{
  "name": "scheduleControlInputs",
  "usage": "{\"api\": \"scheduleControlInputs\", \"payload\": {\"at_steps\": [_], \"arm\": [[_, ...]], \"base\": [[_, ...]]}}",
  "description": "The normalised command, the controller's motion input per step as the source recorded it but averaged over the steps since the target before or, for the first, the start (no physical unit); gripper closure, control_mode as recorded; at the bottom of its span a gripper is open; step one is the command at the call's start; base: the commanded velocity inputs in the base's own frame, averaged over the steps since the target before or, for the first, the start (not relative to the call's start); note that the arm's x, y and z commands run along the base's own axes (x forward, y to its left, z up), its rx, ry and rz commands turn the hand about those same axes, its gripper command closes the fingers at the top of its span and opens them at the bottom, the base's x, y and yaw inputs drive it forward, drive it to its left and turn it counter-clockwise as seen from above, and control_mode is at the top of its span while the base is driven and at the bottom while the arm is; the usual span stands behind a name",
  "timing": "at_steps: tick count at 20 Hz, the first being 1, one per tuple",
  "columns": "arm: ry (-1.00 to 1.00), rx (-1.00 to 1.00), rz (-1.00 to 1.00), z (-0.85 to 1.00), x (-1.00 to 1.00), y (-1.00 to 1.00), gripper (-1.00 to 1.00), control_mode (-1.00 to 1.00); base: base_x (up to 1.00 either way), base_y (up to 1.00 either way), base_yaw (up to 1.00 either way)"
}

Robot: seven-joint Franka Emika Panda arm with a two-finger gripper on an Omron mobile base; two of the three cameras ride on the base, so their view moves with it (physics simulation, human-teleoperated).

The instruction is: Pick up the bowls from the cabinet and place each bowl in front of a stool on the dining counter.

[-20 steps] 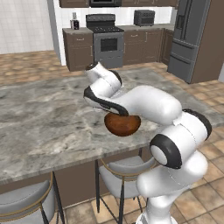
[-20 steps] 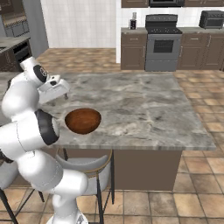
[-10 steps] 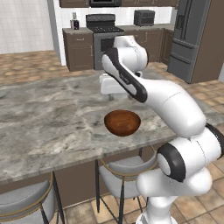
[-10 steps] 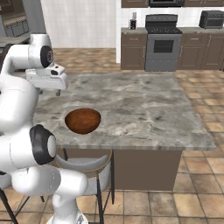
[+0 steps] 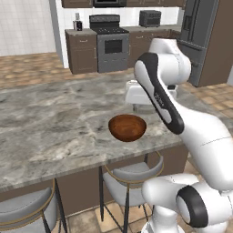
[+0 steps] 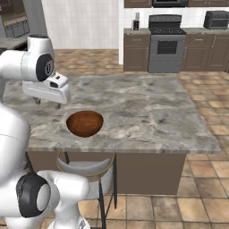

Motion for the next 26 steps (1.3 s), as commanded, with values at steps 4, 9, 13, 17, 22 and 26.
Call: {"api": "scheduleControlInputs", "payload": {"at_steps": [4, 9, 13, 17, 22, 26], "arm": [[-0.26, 0.0, 0.0, 0.18, -0.51, -0.32, -1.0, -1.0], [-0.27, -0.1, 0.05, 0.14, -0.18, -0.25, -1.0, -1.0], [-0.06, -0.24, 0.03, 0.0, -0.28, -0.33, -1.0, -1.0], [0.01, -0.14, 0.0, -0.01, -0.44, -0.34, -1.0, -1.0], [0.21, 0.08, -0.09, -0.06, -0.06, -0.08, -1.0, -1.0], [0.11, 0.18, -0.07, 0.0, -0.09, -0.12, -1.0, -1.0]], "base": [[0.0, 0.0, 0.0], [0.0, 0.0, 0.0], [0.0, 0.0, 0.0], [0.0, 0.0, 0.0], [0.0, 0.0, 0.0], [0.0, 0.0, 0.0]]}}
